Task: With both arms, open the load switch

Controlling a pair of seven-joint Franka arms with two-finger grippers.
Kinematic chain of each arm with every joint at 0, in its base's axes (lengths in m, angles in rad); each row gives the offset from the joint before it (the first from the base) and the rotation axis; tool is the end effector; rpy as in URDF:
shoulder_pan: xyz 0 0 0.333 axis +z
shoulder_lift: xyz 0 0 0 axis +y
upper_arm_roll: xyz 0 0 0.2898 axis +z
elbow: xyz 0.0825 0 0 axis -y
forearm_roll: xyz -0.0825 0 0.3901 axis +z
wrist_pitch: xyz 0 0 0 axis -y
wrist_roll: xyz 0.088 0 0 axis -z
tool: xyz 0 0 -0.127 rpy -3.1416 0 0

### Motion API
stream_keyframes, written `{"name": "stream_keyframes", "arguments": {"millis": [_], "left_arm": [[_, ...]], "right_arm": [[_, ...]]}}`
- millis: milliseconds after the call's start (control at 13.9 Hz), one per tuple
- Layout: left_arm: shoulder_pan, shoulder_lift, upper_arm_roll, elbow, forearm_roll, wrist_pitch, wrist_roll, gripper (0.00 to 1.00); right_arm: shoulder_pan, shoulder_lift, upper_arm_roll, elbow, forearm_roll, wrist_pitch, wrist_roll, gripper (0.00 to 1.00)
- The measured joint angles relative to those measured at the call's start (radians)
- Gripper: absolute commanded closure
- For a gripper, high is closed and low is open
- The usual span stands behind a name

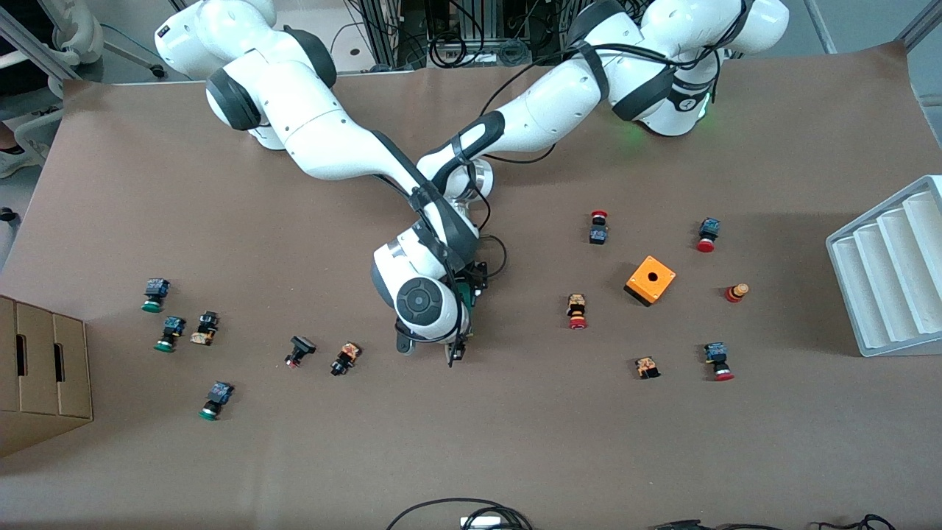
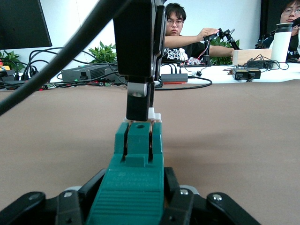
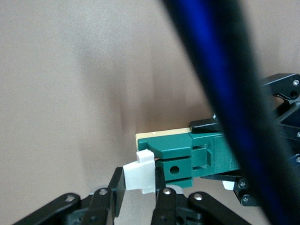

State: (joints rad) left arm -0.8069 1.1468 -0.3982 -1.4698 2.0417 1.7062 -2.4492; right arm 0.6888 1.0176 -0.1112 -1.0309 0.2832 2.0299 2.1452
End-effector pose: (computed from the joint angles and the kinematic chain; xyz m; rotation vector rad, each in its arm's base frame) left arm 0.3672 -0.5624 0.0205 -2.3602 -0.0934 -1.9291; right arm 0.6113 0.4544 0.1838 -2.1199 2.2791 0.2456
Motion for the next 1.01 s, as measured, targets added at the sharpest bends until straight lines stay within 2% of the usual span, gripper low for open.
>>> {"name": "stream_keyframes", "arguments": {"millis": [505,1010], "left_arm": [[0.000,0.000,0.000,0.000,0.000,0.000,0.000,0.49],[0.000,0.000,0.000,0.000,0.000,0.000,0.000,0.49]], "right_arm": [[0.000,-0.010,0.000,-0.014,0.004,0.005,0.000,0.92],[0.000,-0.064,0.000,-0.055,0.016,0.003,0.004,0.92]]}}
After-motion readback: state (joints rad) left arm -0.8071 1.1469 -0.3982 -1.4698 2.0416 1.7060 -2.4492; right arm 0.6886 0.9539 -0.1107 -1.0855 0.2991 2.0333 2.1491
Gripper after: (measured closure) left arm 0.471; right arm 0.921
